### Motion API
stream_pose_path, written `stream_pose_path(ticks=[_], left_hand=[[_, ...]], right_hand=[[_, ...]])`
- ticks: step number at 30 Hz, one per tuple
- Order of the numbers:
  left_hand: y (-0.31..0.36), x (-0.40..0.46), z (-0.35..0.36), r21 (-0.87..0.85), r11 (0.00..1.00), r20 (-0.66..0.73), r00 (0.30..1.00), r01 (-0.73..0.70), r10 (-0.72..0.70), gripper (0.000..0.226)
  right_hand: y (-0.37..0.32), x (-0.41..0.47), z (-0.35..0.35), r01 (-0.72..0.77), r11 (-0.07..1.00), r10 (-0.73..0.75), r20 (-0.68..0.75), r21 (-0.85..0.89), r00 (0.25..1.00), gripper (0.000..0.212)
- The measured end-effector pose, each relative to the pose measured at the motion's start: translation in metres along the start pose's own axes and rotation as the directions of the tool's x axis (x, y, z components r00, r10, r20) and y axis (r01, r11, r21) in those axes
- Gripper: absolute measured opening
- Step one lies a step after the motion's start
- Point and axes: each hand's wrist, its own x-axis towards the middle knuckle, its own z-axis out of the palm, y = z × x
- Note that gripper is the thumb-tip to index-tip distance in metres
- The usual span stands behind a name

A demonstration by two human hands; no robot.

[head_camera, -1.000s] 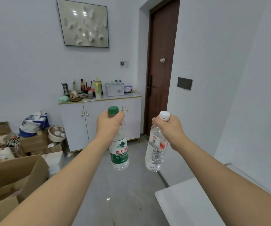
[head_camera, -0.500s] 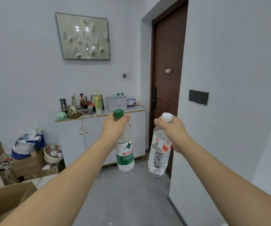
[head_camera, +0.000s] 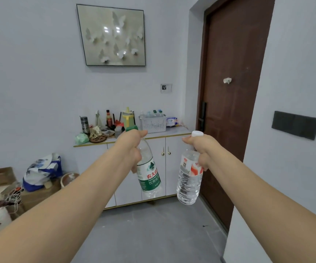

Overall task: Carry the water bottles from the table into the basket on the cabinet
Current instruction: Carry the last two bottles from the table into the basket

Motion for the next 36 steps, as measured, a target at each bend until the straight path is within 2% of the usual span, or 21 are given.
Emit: stream_pose_path(ticks=[2,5,10,14,15,19,22,27,30,33,36], left_hand=[[0.014,0.036,-0.002,0.005,1.0,-0.009,1.0,-0.004,0.004,0.073],[0.041,0.09,-0.009,0.019,1.0,0.008,1.0,0.014,-0.014,0.074],[0.088,0.179,-0.01,0.044,0.999,0.034,0.999,-0.02,0.018,0.073],[0.105,0.241,0.002,0.031,0.997,0.041,0.997,-0.073,0.072,0.068],[0.107,0.257,0.005,0.024,0.998,0.06,0.996,-0.066,0.064,0.067],[0.112,0.325,0.021,-0.027,0.999,0.117,0.993,0.016,-0.013,0.068],[0.119,0.371,0.041,-0.01,1.0,0.117,0.993,0.018,-0.017,0.067],[0.152,0.445,0.078,0.005,1.0,0.074,0.997,0.004,-0.005,0.062],[0.187,0.491,0.094,-0.011,0.998,0.059,0.996,-0.066,0.067,0.06],[0.212,0.54,0.102,-0.069,0.982,0.041,0.983,-0.176,0.179,0.047],[0.223,0.587,0.108,-0.109,0.969,0.016,0.974,-0.221,0.224,0.035]], right_hand=[[-0.007,0.028,0.022,0.006,1.0,-0.007,0.017,0.016,1.0,0.056],[-0.02,0.071,0.059,0.017,1.0,-0.017,0.03,0.009,0.999,0.064],[-0.046,0.147,0.102,0.071,0.997,-0.071,0.012,0.017,0.997,0.052],[-0.048,0.208,0.12,0.107,0.993,-0.108,0.016,0.058,0.994,0.017],[-0.048,0.224,0.124,0.114,0.99,-0.116,0.026,0.08,0.993,0.015],[-0.045,0.295,0.133,0.119,0.987,-0.122,0.031,0.106,0.992,0.02],[-0.043,0.356,0.138,0.161,0.982,-0.166,0.048,0.095,0.985,0.027],[-0.067,0.453,0.149,0.217,0.972,-0.223,0.071,0.086,0.972,0.018],[-0.093,0.512,0.16,0.259,0.96,-0.267,0.069,0.111,0.961,0.019],[-0.112,0.57,0.176,0.326,0.936,-0.338,0.081,0.129,0.938,0.023],[-0.117,0.63,0.192,0.339,0.931,-0.354,0.104,0.136,0.93,0.024]])
